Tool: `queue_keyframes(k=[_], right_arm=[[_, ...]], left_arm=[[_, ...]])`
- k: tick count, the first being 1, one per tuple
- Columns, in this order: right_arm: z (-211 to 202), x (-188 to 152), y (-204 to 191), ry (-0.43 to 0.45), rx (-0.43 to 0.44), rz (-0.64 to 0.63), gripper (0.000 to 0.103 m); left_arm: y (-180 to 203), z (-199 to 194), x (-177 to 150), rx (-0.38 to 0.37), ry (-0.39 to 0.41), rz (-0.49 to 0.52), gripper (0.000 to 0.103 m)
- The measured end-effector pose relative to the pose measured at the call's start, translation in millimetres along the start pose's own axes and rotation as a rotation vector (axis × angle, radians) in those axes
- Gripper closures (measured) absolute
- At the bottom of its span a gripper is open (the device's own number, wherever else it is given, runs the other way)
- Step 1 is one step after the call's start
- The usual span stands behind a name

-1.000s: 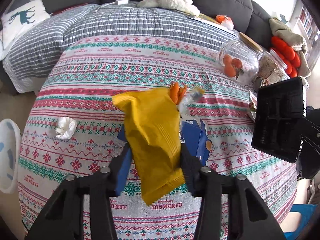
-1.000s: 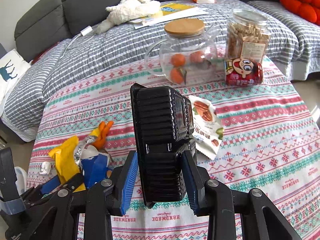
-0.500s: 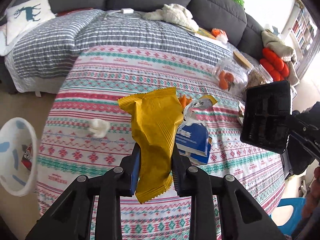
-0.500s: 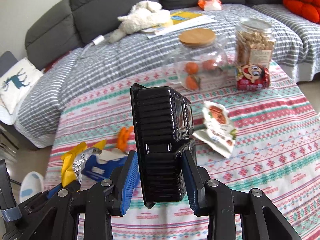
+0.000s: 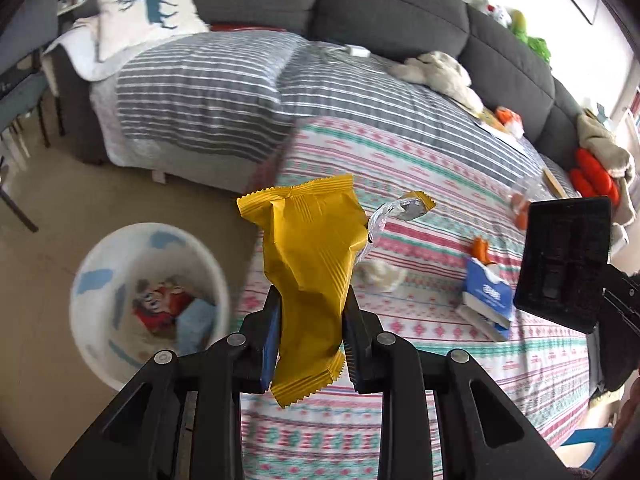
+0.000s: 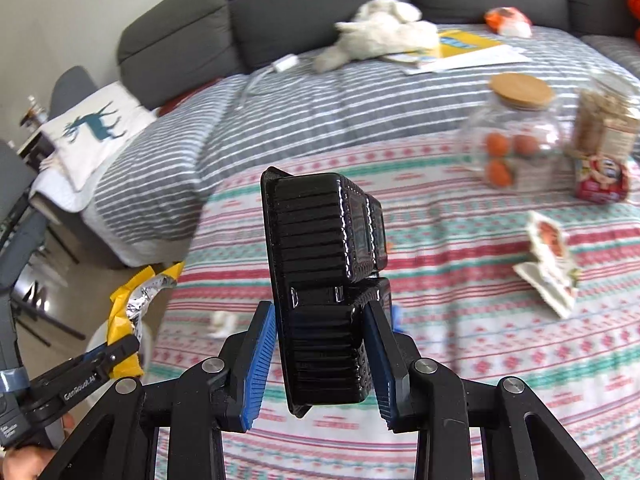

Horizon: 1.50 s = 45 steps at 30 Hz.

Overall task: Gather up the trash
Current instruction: 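Drop the bag into the bin with the left gripper while the right gripper drops the tray in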

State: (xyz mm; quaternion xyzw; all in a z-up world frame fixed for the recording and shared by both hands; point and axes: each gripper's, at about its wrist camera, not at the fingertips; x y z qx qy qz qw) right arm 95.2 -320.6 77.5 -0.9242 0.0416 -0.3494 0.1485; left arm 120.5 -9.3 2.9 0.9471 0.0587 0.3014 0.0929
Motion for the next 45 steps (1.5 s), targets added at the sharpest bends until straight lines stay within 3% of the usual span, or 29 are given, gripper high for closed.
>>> queue_keyframes(k=[12, 14, 15, 17, 21, 36, 45], right_arm=[[39, -7, -72, -0.050, 0.102, -0.069, 0.064], [48, -9, -83, -0.064, 0.125, -0.072, 0.064], [52, -10, -88, -0.070, 0.133, -0.074, 0.064], [61, -13, -100, -0.084, 0.156, -0.082, 0.064], [77, -21, -123, -0.116, 0.200, -0.103, 0.064], [136, -50, -207, -0.250, 0.410, -0.120, 0.064], [178, -60, -253, -0.316, 0.483, -0.110, 0.059]], left_arm=[[-92, -6, 4, 0.090, -0.019, -0.122, 0.071], [-103, -5, 4, 0.102, -0.030, -0.151, 0.061], [-108, -4, 4, 0.113, -0.046, -0.163, 0.046], [-120, -1, 2, 0.146, -0.085, -0.185, 0.031], [-135, -2, 0, 0.188, -0.112, -0.193, 0.025], [-187, -23, -18, 0.274, -0.130, -0.160, 0.023], [-200, -34, -21, 0.261, -0.121, -0.161, 0.023]])
Point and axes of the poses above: each gripper's, at about its wrist camera, not at the fingertips, and z roughly the way its jaws point, y to its right, x to its top
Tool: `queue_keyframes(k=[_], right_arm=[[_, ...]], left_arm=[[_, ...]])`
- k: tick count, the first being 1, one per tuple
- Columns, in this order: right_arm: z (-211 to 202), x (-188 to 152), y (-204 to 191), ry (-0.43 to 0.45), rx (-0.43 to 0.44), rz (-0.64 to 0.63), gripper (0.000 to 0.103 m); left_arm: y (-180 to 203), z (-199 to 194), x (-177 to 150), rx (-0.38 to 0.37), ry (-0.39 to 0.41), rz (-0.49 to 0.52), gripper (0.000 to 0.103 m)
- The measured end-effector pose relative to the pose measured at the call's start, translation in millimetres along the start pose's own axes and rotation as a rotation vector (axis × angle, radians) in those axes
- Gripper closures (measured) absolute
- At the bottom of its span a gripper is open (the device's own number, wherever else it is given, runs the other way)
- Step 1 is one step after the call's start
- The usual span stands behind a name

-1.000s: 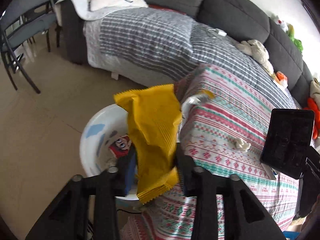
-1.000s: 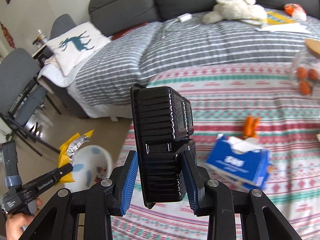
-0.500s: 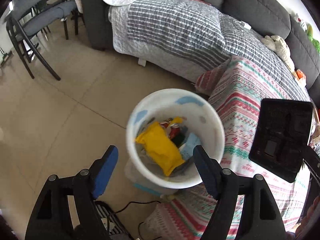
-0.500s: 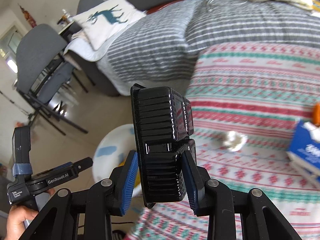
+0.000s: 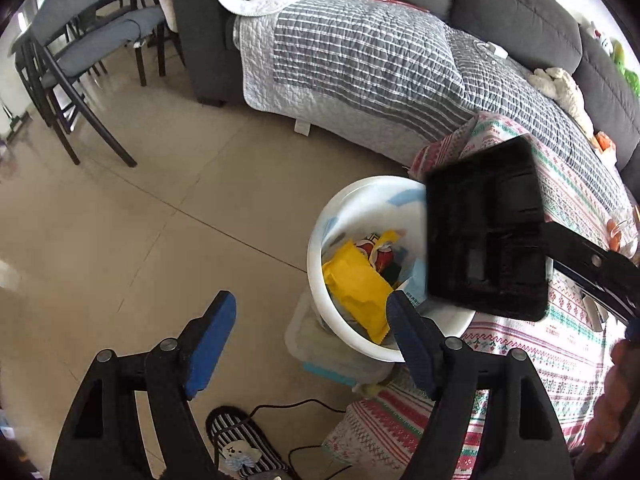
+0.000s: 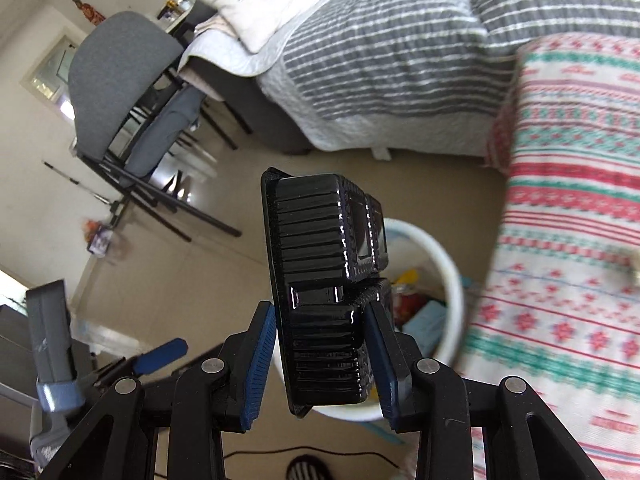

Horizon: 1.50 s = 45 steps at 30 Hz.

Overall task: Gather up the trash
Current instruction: 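Drop the bag into the bin with the left gripper while the right gripper drops the tray in, then move both grippers back over the table toward the blue tissue box and wrapper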

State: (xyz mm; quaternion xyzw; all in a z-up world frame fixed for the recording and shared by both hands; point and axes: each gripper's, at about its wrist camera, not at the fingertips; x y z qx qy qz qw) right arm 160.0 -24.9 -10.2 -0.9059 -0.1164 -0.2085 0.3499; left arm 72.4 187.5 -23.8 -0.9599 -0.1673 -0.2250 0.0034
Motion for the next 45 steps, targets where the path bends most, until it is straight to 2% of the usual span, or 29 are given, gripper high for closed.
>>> queue_keyframes(k=[2, 3, 11, 18, 28, 38, 45], right_arm=[[5, 2, 1, -0.004, -0.021, 0.018, 0.044], [5, 3, 3, 0.003, -0.039, 0.030, 0.034], [-31, 3, 12, 0.054, -0.193, -0.037, 0.022], [-86, -8, 42, 0.104, -0.369, -0.103, 0.011], [-163, -23, 109, 0.165, -0.594, -0.091, 0.007], [-243, -40, 224, 0.164, -0.704, 0.236, 0.006], [-288, -59, 273, 0.180, -0.775, 0.341, 0.006]], left_arm=[[1, -1, 0, -0.004, 0.003, 0.002, 0.022], [2, -2, 0, -0.006, 0.003, 0.003, 0.022], [20, -4, -1, -0.012, 0.011, 0.039, 0.015], [52, -9, -3, -0.029, 0.029, 0.106, 0.006], [122, -3, -13, -0.060, 0.015, 0.213, 0.005], [230, -3, -31, -0.179, 0.000, 0.367, 0.005], [300, 4, -42, -0.278, -0.049, 0.395, 0.005]])
Point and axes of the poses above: each gripper's, at about its wrist camera, not at the fingertips, and z roughly the way its jaws point, y to its right, x to its top
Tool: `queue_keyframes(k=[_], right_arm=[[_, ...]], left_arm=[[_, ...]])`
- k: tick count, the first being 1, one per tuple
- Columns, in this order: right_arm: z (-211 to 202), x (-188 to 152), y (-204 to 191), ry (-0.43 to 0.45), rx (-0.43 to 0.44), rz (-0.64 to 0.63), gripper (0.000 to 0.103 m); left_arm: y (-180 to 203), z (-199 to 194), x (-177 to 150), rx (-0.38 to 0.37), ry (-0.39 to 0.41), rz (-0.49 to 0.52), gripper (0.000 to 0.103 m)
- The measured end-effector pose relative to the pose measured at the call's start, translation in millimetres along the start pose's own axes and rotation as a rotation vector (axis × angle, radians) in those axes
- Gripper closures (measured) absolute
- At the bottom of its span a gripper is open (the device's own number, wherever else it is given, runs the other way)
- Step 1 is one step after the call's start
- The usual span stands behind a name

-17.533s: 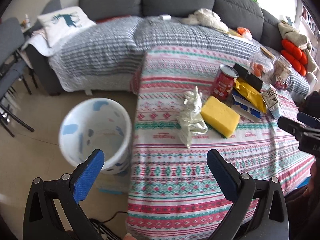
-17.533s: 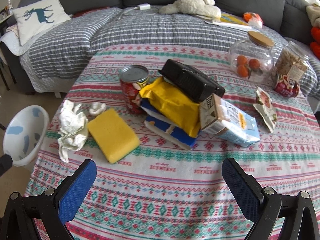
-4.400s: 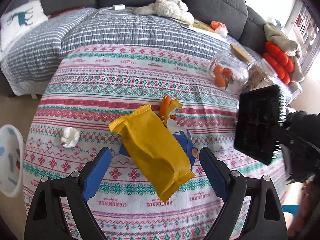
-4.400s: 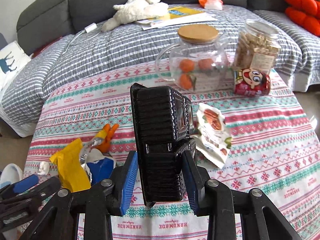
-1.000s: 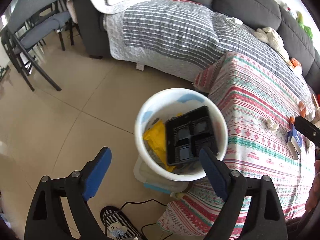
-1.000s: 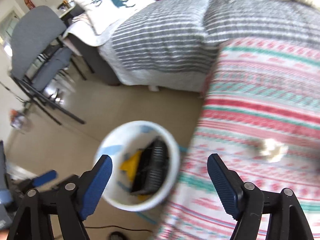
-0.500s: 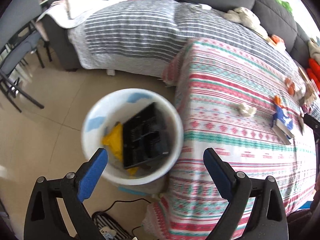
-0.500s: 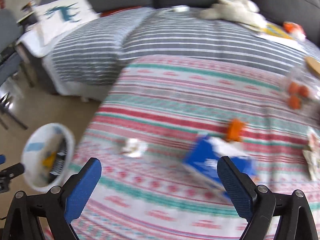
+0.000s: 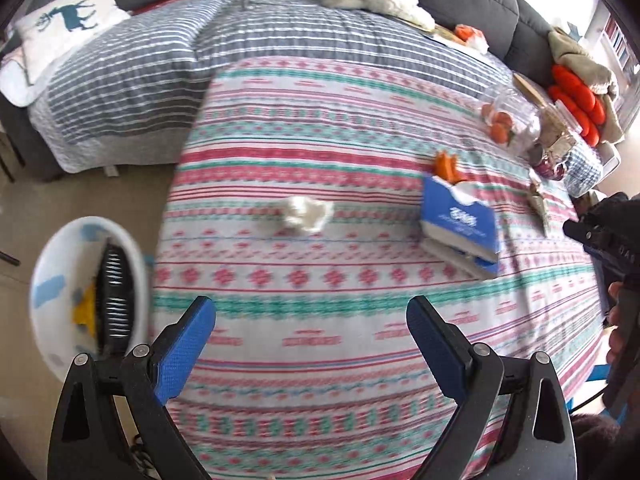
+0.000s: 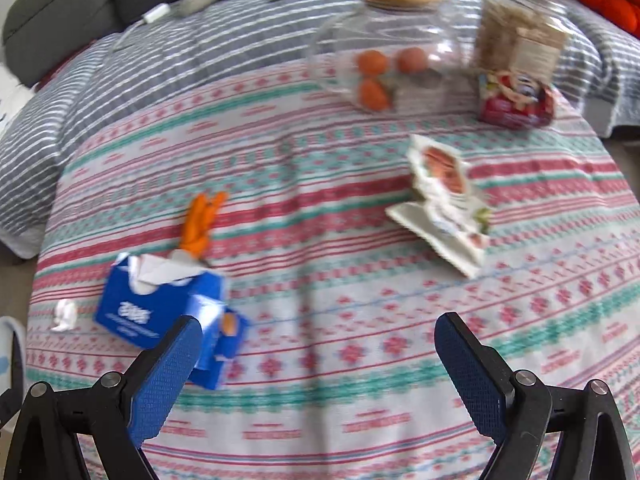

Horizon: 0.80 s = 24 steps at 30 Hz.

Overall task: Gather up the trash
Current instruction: 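Move both grippers back over the table toward the blue tissue box and wrapper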

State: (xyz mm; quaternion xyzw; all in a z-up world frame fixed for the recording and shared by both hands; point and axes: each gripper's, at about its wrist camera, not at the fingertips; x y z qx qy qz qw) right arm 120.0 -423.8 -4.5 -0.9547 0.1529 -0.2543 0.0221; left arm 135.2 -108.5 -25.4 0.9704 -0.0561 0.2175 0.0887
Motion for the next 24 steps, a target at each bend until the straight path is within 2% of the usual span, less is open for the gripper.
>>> queue_keyframes(k=[4, 9, 17, 19, 21, 22, 24], right_arm=[[-4, 1, 26, 0.008, -0.048, 0.028, 0.006], [-6, 8, 46, 0.020, -0.059, 0.053, 0.006], [0, 14, 78, 0.013, -0.059, 0.115, 0.006], [2, 17, 85, 0.010, -0.061, 0.131, 0.006], [6, 20, 92, 0.007, -0.053, 0.150, 0.006], [7, 21, 95, 0.006, -0.050, 0.155, 0.006], [12, 23, 99, 0.001, -0.048, 0.165, 0.006]], left_arm=[[27, 11, 14, -0.043, -0.015, -0.065, 0.005], [62, 27, 34, -0.085, -0.032, -0.124, 0.007], [91, 62, 55, -0.075, -0.062, -0.184, 0.015], [92, 71, 59, -0.087, -0.071, -0.205, 0.022], [94, 78, 60, -0.094, -0.083, -0.215, 0.040], [95, 81, 60, -0.089, -0.086, -0.214, 0.045], [96, 79, 60, -0.068, -0.062, -0.209, 0.060]])
Point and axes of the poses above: each gripper's, at about its wrist camera, not at the fingertips, and z roughly the way its jaws point, y to its right, x to its top
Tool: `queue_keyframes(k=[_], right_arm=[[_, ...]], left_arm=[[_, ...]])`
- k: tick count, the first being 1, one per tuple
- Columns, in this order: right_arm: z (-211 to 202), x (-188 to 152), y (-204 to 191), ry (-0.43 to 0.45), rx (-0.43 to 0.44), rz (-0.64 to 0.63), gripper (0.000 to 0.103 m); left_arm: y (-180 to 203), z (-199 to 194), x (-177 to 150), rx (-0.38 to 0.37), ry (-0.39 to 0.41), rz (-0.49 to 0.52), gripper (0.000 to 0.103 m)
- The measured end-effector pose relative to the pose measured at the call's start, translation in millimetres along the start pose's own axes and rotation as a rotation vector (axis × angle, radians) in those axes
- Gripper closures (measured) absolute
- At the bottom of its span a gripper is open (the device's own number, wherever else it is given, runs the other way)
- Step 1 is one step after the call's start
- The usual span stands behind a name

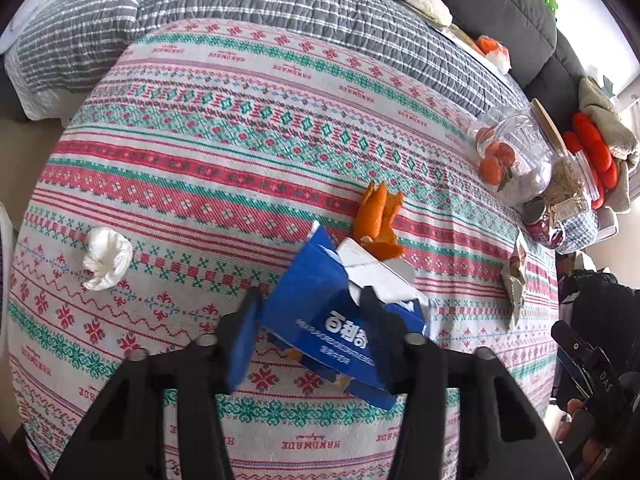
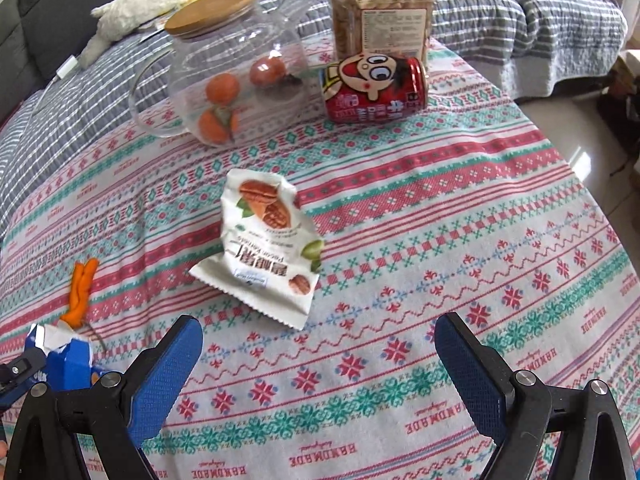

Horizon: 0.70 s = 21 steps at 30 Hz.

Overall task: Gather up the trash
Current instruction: 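Move both grippers back over the table toward the blue tissue box and wrapper, then grasp the blue tissue box with the left gripper while the right gripper grasps the nut wrapper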

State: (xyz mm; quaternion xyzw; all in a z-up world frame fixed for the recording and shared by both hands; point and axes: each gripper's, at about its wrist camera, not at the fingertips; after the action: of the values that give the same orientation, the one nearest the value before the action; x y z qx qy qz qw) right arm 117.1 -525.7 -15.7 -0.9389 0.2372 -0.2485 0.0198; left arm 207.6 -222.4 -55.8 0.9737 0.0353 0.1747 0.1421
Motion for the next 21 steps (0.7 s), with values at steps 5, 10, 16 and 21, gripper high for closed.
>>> queue_keyframes(k=[5, 10, 16, 21], right_arm=[[15, 5, -1, -0.018, 0.004, 0.005, 0.006], [27, 7, -21, -0.022, 0.009, -0.054, 0.007], [43, 7, -48, -0.004, -0.049, -0.165, 0.014], [52, 11, -53, 0.022, -0.109, -0.201, 0.033]], left_arm=[[2, -13, 5, -0.026, 0.047, 0.041, 0.085], [2, -25, 9, -0.078, 0.049, 0.074, 0.091], [-1, -30, 6, -0.103, 0.032, 0.104, 0.087], [-11, -25, 5, -0.124, -0.015, 0.082, 0.046]])
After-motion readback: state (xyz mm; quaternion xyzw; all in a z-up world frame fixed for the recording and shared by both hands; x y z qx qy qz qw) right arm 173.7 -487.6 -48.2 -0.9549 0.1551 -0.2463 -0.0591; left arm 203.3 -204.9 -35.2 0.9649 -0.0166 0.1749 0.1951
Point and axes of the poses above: each gripper's, at about its wrist camera, not at the fingertips, and z roughly the way its jaws point, y to its right, x to its top
